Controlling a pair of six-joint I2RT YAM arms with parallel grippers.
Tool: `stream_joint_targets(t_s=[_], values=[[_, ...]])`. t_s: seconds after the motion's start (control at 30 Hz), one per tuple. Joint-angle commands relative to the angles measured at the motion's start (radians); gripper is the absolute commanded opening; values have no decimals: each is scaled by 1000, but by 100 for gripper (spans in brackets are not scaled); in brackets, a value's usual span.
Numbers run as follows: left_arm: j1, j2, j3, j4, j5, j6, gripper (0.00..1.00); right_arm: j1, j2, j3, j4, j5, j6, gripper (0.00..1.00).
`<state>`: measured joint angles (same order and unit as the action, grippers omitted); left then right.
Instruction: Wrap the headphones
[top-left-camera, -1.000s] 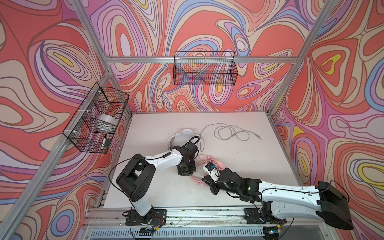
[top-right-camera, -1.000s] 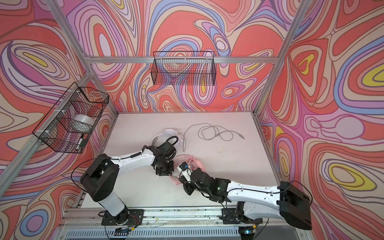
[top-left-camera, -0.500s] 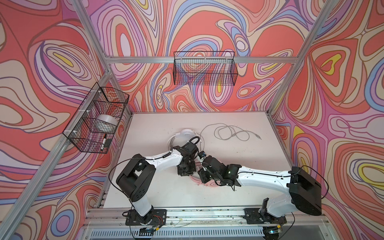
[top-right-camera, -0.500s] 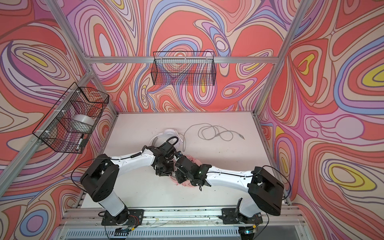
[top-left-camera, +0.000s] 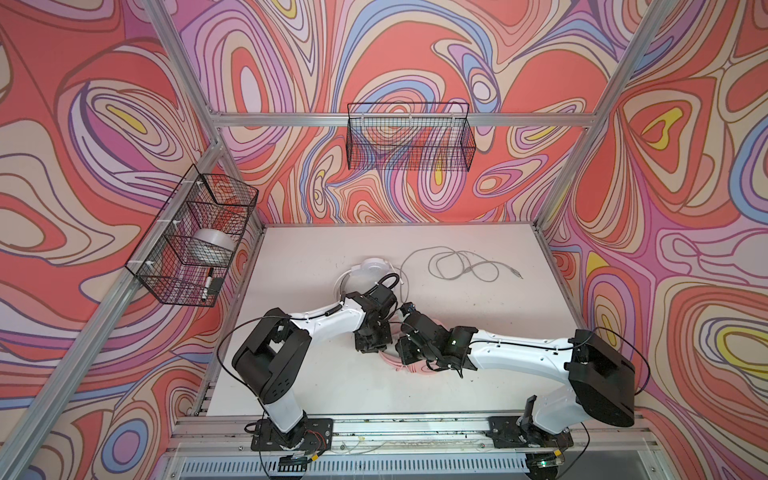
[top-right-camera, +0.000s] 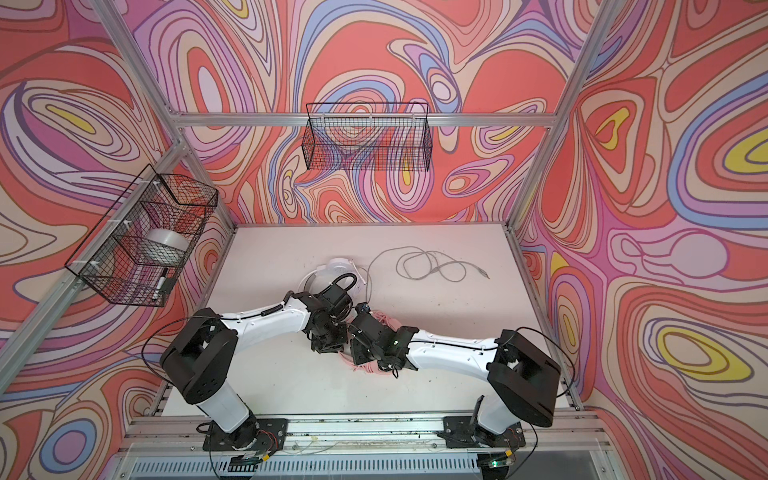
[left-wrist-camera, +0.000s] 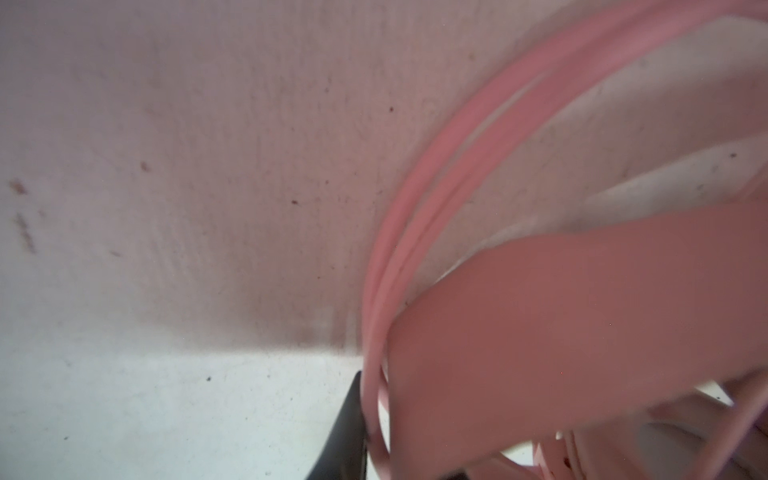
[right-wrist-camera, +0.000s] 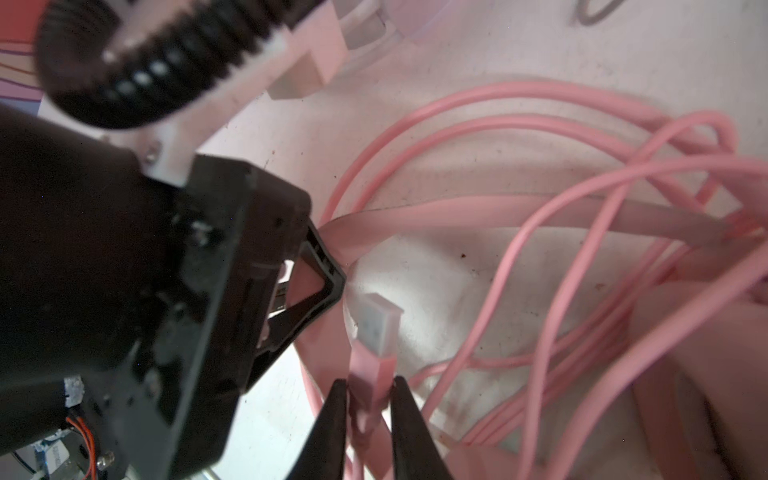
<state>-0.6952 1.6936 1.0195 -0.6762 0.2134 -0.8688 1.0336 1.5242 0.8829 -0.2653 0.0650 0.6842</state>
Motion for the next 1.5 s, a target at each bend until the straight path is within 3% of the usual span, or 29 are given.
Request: stream_joint_targets(t_s=[0.0,0.47,0.57,0.7,0.83,1.13,1.47], values=[[-7,-12,1,-50,-19,-21,19,-5,-14,-12,-44,11,21,28],[-8,-7,2,-49,-4,-21,19,-5,-100,-44,-50,62,23,30],[-7,6,4,-40,9,-22,19,-6,-141,-64,-24,31,-2,27],[-7,5,10,-40,12,-22,19,-4,-140,-68,11,-92,-29,19],[-8,9,20,-47,14,-18,19,-3,-104,-79,71,-148,34,9],[-7,5,21,-47,25,-22,19,-3,-34,-144,239,-141,258,0],[-7,-11,-7,-32,36,-33,20,-2,44,-96,206,-175,278,0]])
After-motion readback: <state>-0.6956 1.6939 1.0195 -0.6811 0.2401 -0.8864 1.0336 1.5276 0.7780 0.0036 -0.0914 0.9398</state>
